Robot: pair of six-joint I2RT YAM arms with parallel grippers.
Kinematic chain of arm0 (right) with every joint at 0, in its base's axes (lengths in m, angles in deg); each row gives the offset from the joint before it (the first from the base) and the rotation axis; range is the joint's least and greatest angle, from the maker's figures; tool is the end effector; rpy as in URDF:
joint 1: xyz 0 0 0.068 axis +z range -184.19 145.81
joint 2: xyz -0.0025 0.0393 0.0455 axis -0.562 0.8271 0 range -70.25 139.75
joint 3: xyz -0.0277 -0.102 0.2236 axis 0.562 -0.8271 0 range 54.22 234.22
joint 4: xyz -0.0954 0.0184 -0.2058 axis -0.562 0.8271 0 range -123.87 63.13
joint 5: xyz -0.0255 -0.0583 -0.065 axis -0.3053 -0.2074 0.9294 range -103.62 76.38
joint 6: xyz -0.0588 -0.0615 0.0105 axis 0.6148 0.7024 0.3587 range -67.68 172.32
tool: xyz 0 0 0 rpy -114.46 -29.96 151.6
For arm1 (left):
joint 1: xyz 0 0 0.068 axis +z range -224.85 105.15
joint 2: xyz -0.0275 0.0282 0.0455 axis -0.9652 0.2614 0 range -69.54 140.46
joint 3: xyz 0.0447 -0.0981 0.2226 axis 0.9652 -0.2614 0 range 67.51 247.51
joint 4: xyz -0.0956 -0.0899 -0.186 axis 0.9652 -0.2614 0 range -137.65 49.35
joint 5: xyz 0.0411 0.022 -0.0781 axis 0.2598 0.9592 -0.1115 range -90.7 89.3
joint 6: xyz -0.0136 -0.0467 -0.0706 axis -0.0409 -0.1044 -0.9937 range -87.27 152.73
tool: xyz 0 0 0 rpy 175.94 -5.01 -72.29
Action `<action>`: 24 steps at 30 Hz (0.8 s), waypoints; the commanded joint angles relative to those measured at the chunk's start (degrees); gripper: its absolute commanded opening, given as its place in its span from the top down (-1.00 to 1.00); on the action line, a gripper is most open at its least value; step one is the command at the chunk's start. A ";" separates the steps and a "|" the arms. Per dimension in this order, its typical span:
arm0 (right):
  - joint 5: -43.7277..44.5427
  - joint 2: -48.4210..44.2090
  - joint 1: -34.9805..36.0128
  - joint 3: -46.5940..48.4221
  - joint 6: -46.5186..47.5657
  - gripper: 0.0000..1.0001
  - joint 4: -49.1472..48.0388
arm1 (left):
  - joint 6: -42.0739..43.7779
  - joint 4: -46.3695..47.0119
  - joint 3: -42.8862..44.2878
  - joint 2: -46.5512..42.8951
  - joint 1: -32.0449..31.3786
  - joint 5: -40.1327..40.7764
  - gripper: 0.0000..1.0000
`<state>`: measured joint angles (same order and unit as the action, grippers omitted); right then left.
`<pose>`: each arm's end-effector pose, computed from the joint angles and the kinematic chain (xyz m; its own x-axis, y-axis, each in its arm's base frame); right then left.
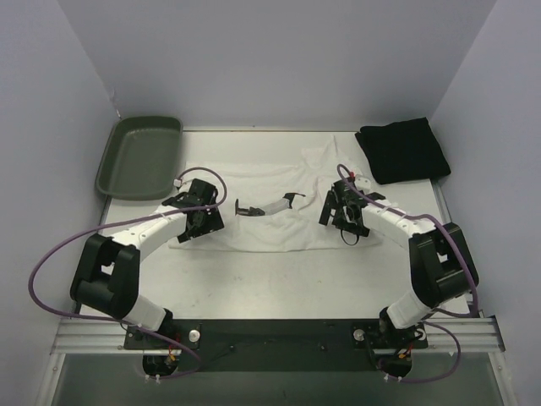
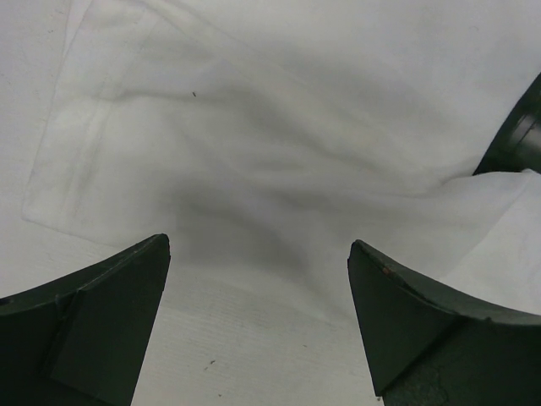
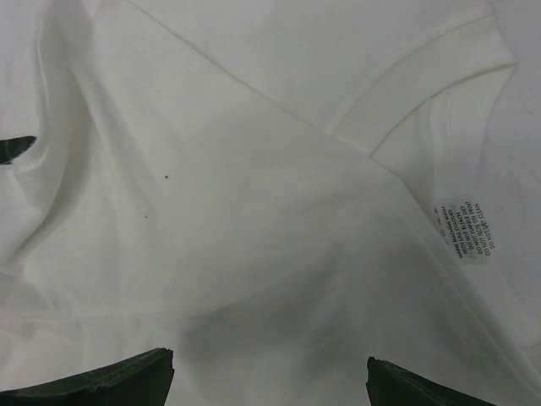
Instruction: Fold and stack the t-shirts
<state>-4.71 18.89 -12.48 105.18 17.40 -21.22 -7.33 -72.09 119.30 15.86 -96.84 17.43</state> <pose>0.2936 0.1044 0.1540 -0.7479 0.3108 -0.5866 0.1870 0.9465 0.2631 0.2587 -0.0791 0.1526 -0.7943 -0.3388 -0.5043 -0.3618 0.9306 -0.0555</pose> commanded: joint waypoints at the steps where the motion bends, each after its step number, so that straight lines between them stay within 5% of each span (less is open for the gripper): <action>1: -0.82 1.91 -0.53 -1.39 -0.77 -1.00 -1.13 | -1.52 3.40 -0.72 2.39 -0.85 2.78 -0.92; 24: -2.93 -5.03 0.26 -14.92 -7.61 -0.99 -0.09 | -10.30 1.74 -12.41 -1.20 -6.21 5.60 -0.92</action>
<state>-5.50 14.54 -12.83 94.16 14.39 -30.84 -13.12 -65.56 110.49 15.97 -101.33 23.81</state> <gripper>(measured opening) 0.994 0.960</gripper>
